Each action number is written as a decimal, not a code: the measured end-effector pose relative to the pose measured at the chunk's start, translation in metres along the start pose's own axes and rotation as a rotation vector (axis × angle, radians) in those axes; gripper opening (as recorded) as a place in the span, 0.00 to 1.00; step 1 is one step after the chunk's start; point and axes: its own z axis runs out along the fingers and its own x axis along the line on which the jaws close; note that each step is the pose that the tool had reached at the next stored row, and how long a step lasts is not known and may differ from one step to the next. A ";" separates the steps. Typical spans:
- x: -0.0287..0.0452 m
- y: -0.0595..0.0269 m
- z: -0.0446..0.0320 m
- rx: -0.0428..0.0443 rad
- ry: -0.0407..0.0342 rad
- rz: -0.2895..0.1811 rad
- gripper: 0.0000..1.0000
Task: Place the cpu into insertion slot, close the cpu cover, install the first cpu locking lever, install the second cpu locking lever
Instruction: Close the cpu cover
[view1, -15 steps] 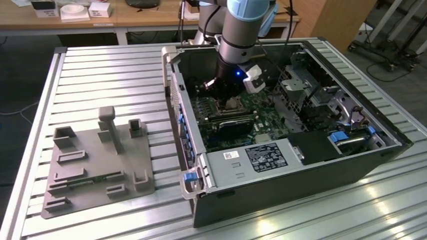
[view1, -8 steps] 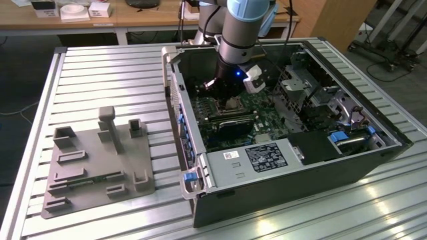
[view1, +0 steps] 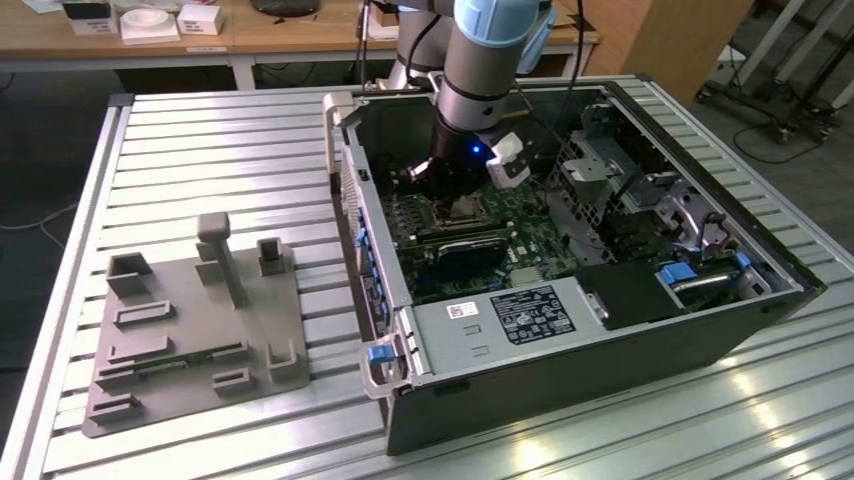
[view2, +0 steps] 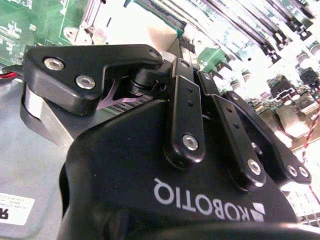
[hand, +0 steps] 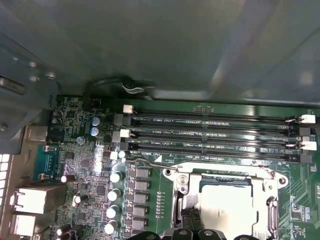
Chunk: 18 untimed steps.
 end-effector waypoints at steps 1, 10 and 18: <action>0.0000 0.0000 0.0005 -0.0005 0.0001 -0.001 0.10; 0.0000 -0.0001 0.0011 -0.0025 0.0008 -0.011 0.10; 0.0000 0.0001 -0.0012 -0.0033 0.0018 -0.020 0.10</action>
